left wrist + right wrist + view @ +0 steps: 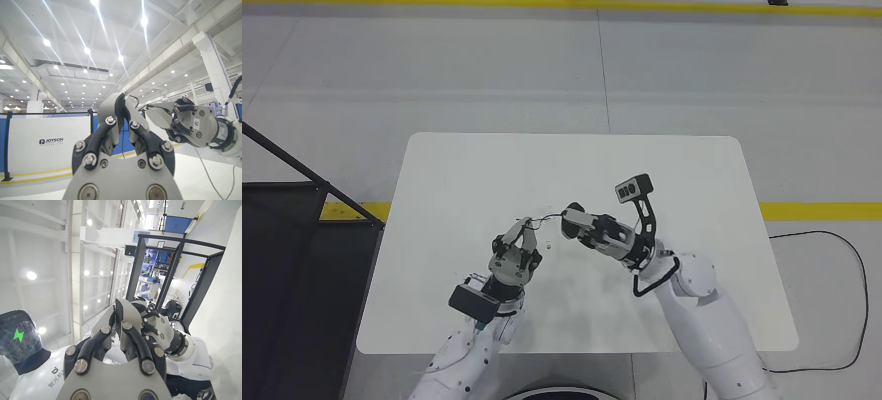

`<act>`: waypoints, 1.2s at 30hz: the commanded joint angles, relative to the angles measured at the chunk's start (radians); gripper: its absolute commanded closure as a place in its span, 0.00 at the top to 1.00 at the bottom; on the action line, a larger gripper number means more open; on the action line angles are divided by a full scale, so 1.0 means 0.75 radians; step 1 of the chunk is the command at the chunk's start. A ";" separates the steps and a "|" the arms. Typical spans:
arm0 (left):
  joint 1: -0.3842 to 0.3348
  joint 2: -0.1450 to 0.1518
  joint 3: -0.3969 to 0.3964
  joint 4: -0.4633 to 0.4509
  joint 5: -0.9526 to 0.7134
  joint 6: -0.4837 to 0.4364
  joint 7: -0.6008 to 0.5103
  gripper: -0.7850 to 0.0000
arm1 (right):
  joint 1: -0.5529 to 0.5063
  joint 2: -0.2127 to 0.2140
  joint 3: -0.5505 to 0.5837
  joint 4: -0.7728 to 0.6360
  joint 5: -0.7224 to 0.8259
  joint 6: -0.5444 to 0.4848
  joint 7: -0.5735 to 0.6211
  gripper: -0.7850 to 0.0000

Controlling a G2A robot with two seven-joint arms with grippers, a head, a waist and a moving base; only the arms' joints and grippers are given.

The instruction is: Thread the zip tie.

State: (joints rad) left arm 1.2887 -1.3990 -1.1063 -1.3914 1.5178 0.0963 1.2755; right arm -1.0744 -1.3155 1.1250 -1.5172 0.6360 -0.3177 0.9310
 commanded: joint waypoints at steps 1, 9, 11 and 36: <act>-0.002 -0.002 -0.001 0.004 -0.003 0.003 -0.001 0.00 | -0.004 0.002 0.004 -0.001 0.015 -0.005 0.031 0.00; -0.001 -0.006 -0.010 -0.007 -0.033 -0.015 -0.004 0.00 | -0.003 0.005 0.010 0.001 0.014 0.021 0.054 0.29; 0.001 -0.007 -0.017 -0.013 -0.039 -0.019 -0.006 0.00 | -0.002 0.006 0.009 0.000 0.008 0.025 0.052 0.34; 0.013 -0.018 -0.041 -0.055 -0.080 -0.047 -0.044 0.00 | -0.004 0.011 0.010 -0.010 -0.036 0.021 0.033 0.30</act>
State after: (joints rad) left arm 1.2988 -1.4123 -1.1365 -1.4330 1.4571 0.0599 1.2423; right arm -1.0777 -1.3074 1.1327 -1.5249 0.6124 -0.3034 0.9547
